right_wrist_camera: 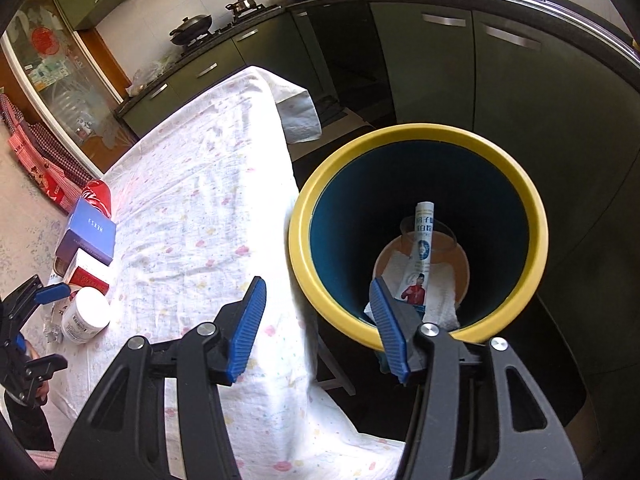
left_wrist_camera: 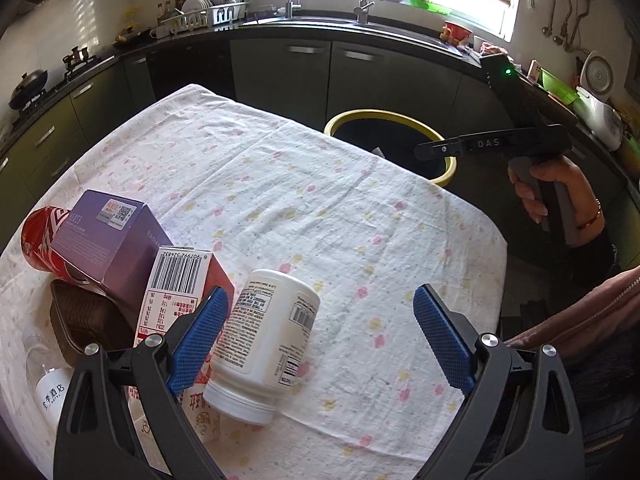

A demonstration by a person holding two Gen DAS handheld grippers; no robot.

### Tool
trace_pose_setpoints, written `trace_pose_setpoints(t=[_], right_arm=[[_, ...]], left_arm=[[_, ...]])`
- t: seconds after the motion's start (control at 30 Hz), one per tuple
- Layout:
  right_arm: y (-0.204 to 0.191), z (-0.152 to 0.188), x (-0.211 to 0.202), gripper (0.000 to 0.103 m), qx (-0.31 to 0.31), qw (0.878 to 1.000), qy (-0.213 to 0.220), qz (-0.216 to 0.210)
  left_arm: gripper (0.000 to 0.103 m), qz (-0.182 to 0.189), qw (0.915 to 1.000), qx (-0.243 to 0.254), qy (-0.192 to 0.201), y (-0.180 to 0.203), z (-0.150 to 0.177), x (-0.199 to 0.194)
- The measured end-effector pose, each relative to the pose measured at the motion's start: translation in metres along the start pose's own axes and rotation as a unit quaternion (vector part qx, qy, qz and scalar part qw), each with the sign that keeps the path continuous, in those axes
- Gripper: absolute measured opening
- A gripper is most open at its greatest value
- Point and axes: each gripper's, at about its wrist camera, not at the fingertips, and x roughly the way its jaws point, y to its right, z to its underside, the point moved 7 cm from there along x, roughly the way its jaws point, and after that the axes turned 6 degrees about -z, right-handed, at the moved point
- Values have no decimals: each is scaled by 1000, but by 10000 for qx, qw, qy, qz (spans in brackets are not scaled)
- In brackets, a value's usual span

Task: Collect trash
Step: 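Grasp the white pill bottle with the left gripper, then carry the white pill bottle over the bin and release it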

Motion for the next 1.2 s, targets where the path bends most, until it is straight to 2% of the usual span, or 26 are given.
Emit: trace_pose_setpoints(t=[0.13, 0.33, 0.37, 0.5, 0.6, 0.67, 0.77, 0.9, 0.97, 1.03, 1.2], right_arm=[[-1, 1, 2, 52, 30, 10000, -31, -88], [-2, 2, 4, 52, 51, 9998, -51, -165], [-2, 2, 4, 52, 58, 9998, -55, -174], [-2, 3, 7, 52, 66, 9997, -84, -205], [-2, 5, 8, 52, 75, 9997, -107, -219], [-3, 5, 8, 52, 75, 9996, -116, -244], [-6, 7, 8, 53, 54, 9995, -137, -280], [-6, 7, 9, 53, 49, 9994, -152, -300], [-6, 8, 10, 53, 56, 9993, -162, -318], [-6, 10, 11, 53, 62, 9993, -174, -333], [-4, 10, 8, 53, 82, 9992, -148, -356]], left_arm=[[92, -33, 9998, 104, -156, 1, 3, 6], [92, 163, 9995, 169, -189, 12, 6, -1], [92, 127, 9994, 251, -200, 13, 7, -1], [92, -523, 9954, 712, -370, 8, 13, 9], [91, -557, 9935, 906, -405, 8, 14, 12], [77, -396, 9942, 852, -524, 10, 17, 15], [69, -240, 9926, 1028, -603, 19, 24, 17], [67, -361, 9892, 1223, -721, 22, 31, 24], [55, -166, 9908, 1073, -806, 23, 31, 26], [50, -66, 9919, 989, -793, 25, 31, 26], [48, -28, 9937, 845, -733, 29, 30, 23]])
